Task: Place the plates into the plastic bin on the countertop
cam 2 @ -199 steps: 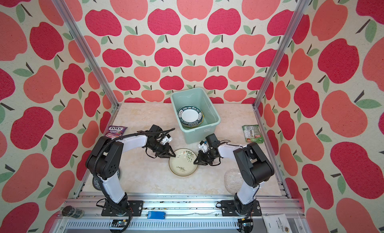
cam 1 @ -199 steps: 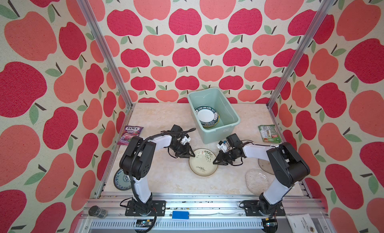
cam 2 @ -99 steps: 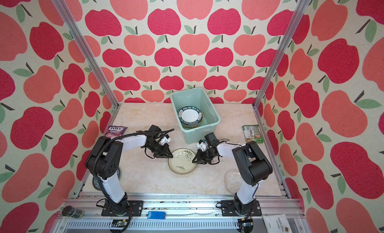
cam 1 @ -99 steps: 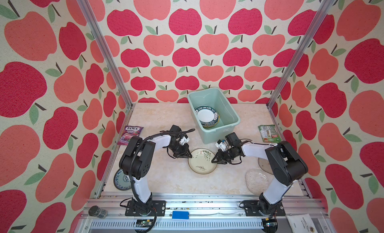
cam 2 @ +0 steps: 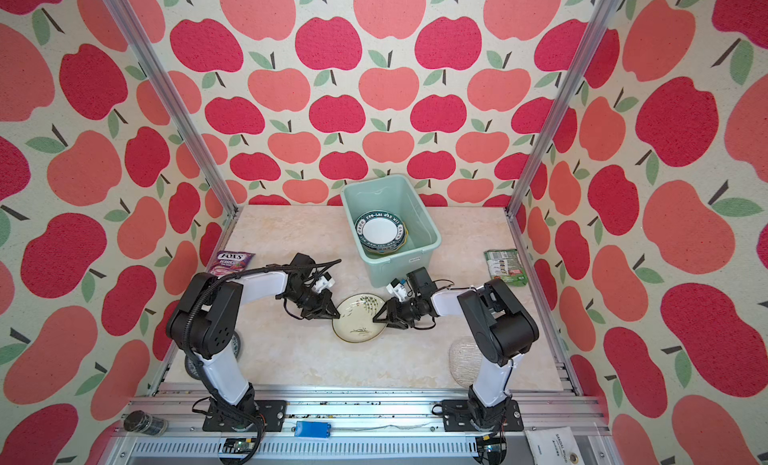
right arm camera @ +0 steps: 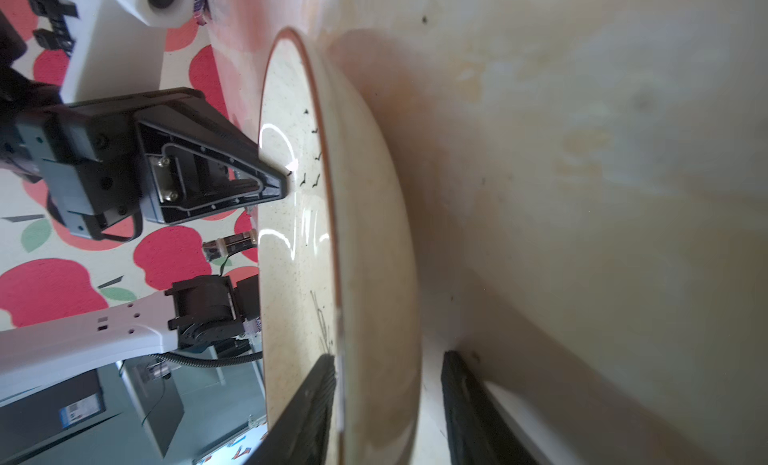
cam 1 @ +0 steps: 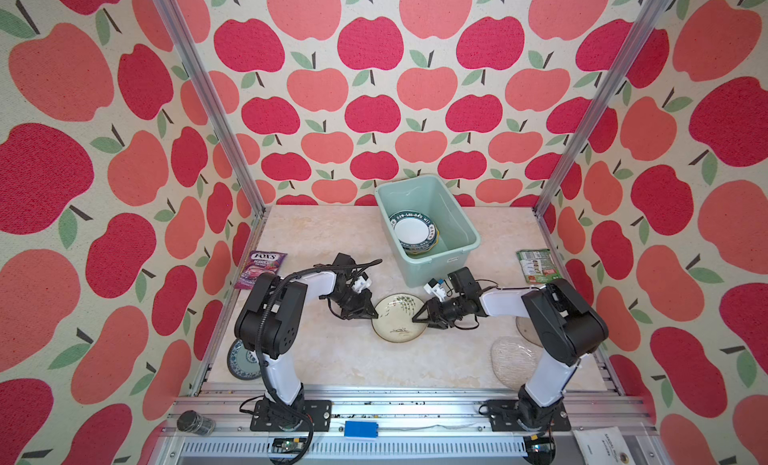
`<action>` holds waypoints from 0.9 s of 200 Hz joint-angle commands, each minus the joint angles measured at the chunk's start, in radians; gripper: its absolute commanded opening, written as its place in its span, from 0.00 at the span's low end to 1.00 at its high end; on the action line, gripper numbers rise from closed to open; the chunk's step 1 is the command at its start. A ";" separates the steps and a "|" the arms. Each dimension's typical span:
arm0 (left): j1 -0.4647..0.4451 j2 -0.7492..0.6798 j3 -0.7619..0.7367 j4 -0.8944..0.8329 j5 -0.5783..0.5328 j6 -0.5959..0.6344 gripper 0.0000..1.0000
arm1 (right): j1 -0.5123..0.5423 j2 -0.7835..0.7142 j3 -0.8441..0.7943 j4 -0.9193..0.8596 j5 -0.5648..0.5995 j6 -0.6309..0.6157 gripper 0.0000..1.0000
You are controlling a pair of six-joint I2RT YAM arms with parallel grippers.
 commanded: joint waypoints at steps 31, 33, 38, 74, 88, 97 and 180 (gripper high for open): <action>-0.012 -0.026 0.032 0.005 0.077 0.015 0.00 | 0.002 0.060 -0.062 0.260 -0.074 0.156 0.36; -0.012 -0.025 0.032 0.004 0.077 0.017 0.00 | 0.002 0.060 -0.063 0.261 -0.072 0.156 0.35; -0.014 -0.027 0.032 0.000 0.075 0.019 0.00 | 0.003 0.057 -0.063 0.261 -0.071 0.156 0.33; -0.014 -0.046 0.033 -0.013 0.045 0.024 0.00 | 0.003 0.026 -0.070 0.233 -0.046 0.151 0.20; -0.015 -0.054 0.037 -0.021 0.033 0.022 0.00 | 0.004 0.006 -0.072 0.208 -0.037 0.143 0.15; -0.015 -0.059 0.040 -0.024 0.029 0.022 0.00 | 0.004 -0.009 -0.071 0.185 -0.027 0.133 0.12; 0.009 -0.153 0.054 -0.067 -0.036 0.013 0.47 | 0.003 -0.168 -0.019 -0.119 0.048 0.002 0.01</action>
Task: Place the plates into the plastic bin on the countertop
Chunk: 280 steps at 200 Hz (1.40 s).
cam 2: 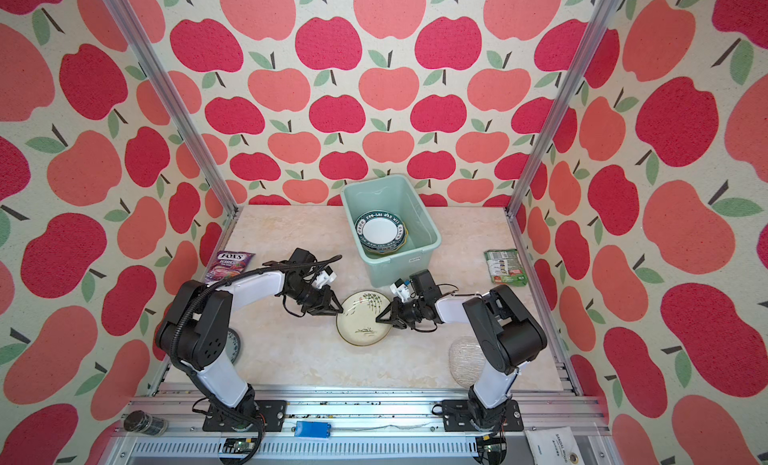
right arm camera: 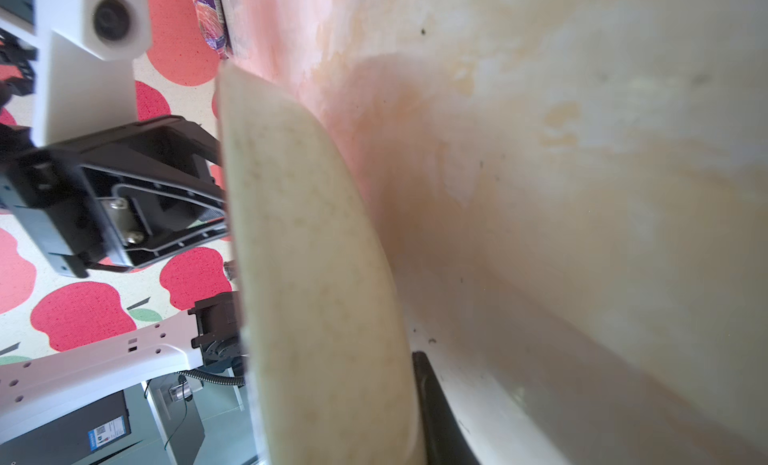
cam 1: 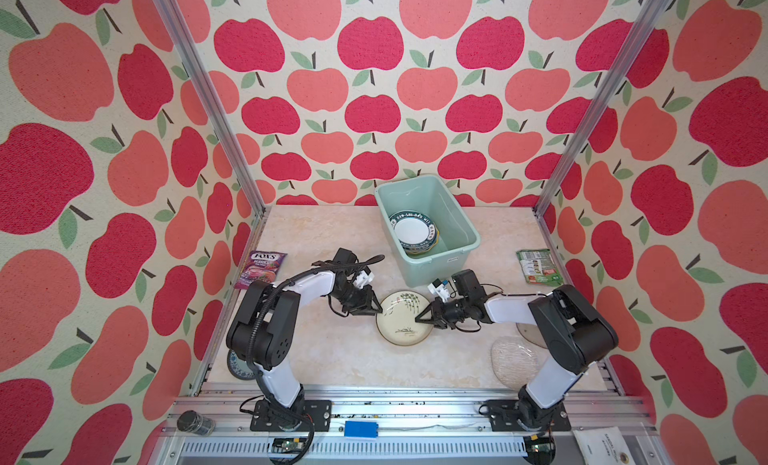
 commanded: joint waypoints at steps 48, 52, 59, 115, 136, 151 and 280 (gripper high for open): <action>0.099 -0.164 0.030 0.026 -0.122 -0.045 0.62 | 0.001 -0.153 0.163 -0.511 0.042 -0.293 0.01; 0.108 -0.172 0.032 0.035 -0.136 -0.049 0.62 | 0.001 -0.160 0.173 -0.540 0.049 -0.308 0.01; 0.128 -0.185 0.038 0.052 -0.163 -0.061 0.63 | 0.000 -0.178 0.190 -0.592 0.066 -0.336 0.01; 0.326 -0.251 0.007 0.462 -0.228 -0.278 0.70 | -0.008 -0.341 0.316 -0.973 0.213 -0.532 0.00; 0.359 -0.215 0.052 0.522 -0.241 -0.283 0.73 | -0.007 -0.400 0.349 -1.068 0.243 -0.592 0.00; 0.372 -0.165 0.126 0.503 -0.228 -0.264 0.73 | -0.007 -0.428 0.391 -1.143 0.260 -0.646 0.00; 0.174 0.076 0.706 0.283 -0.139 0.201 0.95 | -0.240 -0.103 1.041 -0.828 0.124 -0.478 0.00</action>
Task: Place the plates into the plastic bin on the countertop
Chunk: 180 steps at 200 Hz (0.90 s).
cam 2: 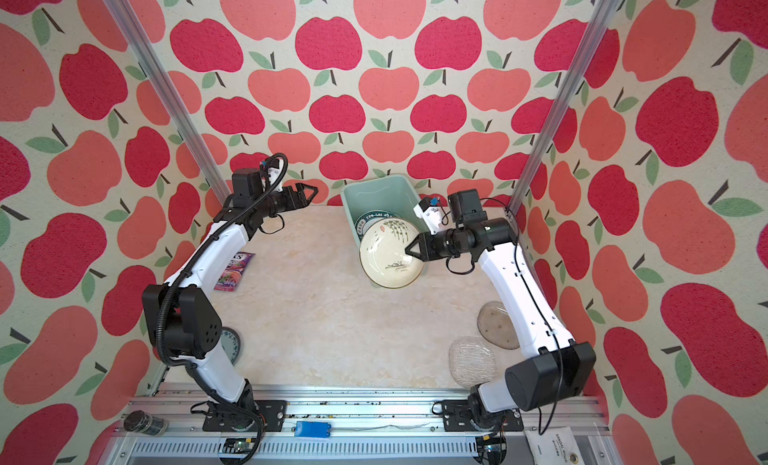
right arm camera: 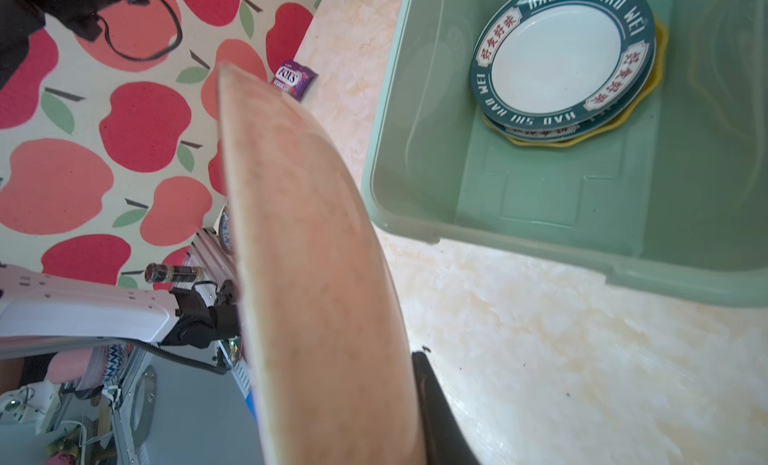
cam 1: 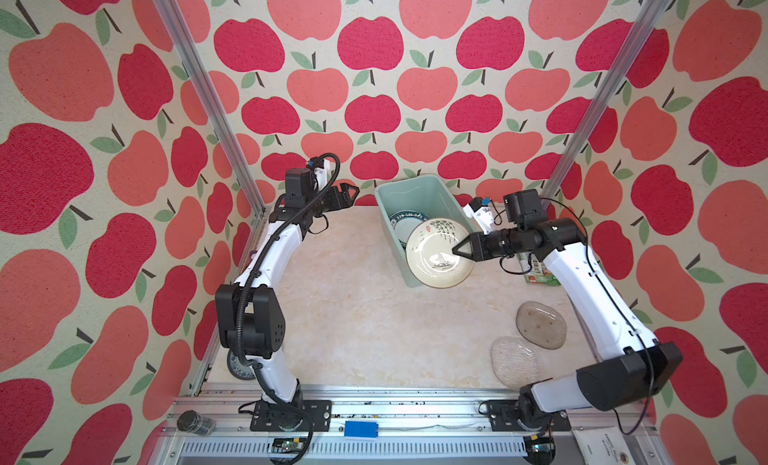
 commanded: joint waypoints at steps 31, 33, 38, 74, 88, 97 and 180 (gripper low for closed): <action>-0.072 0.046 0.103 -0.084 0.107 0.231 0.97 | -0.042 0.238 0.231 0.318 -0.082 0.301 0.00; -0.074 0.050 0.107 -0.086 0.107 0.236 0.97 | -0.043 0.248 0.239 0.323 -0.076 0.310 0.00; -0.079 0.056 0.115 -0.093 0.105 0.250 0.97 | -0.044 0.269 0.260 0.340 -0.065 0.333 0.00; -0.116 0.106 0.158 -0.182 0.067 0.388 0.97 | -0.046 0.444 0.463 0.330 0.054 0.435 0.01; -0.120 0.113 0.144 -0.185 0.048 0.414 0.97 | -0.047 0.524 0.562 0.305 0.090 0.486 0.01; -0.120 0.113 0.126 -0.174 0.027 0.427 0.96 | -0.046 0.577 0.628 0.283 0.117 0.527 0.01; -0.113 0.014 -0.097 -0.028 -0.060 0.514 0.96 | 0.033 0.813 0.917 0.135 0.491 0.770 0.01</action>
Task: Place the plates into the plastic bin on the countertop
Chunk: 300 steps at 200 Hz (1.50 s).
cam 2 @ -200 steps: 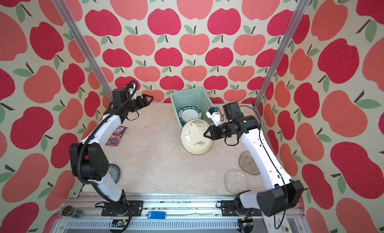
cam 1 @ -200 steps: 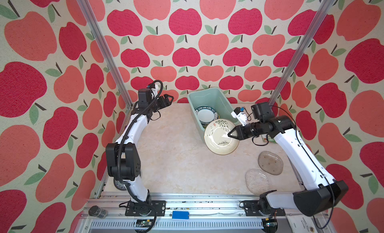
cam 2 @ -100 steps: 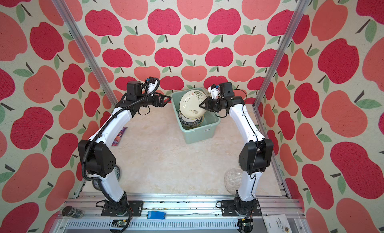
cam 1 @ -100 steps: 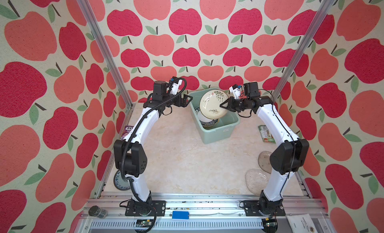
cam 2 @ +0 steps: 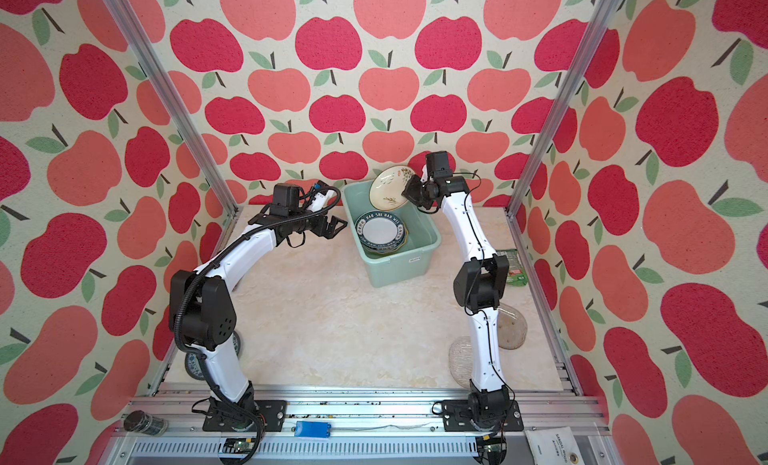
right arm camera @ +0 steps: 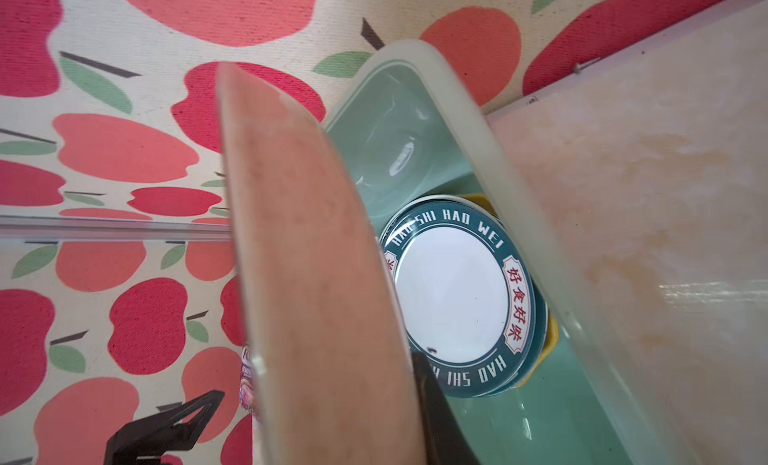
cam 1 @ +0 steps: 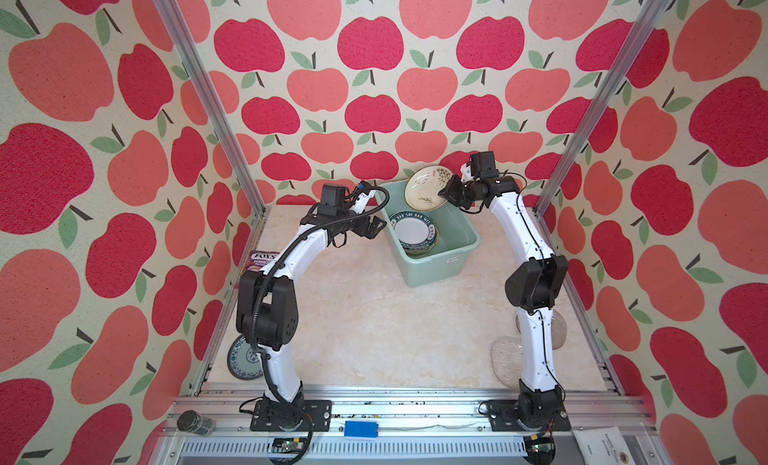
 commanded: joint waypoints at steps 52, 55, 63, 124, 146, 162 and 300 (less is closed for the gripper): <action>0.010 -0.141 -0.067 0.058 -0.008 0.019 0.97 | 0.147 0.067 0.085 0.053 0.299 0.181 0.00; 0.011 -0.144 -0.069 0.058 -0.009 0.021 0.97 | 0.149 0.069 0.086 0.046 0.307 0.184 0.00; 0.013 -0.152 -0.071 0.049 -0.015 0.029 0.97 | 0.154 0.067 0.079 0.033 0.332 0.194 0.00; 0.016 -0.266 -0.158 -0.005 -0.080 0.079 0.97 | 0.188 0.087 0.030 0.028 0.420 0.325 0.01; 0.025 -0.272 -0.159 -0.019 -0.076 0.100 0.98 | 0.192 0.099 0.023 0.023 0.422 0.368 0.03; 0.036 -0.283 -0.171 -0.004 -0.086 0.093 1.00 | 0.199 0.111 0.021 0.027 0.420 0.383 0.04; 0.050 -0.294 -0.187 -0.021 -0.095 0.065 0.99 | 0.193 0.178 -0.007 0.027 0.374 0.428 0.18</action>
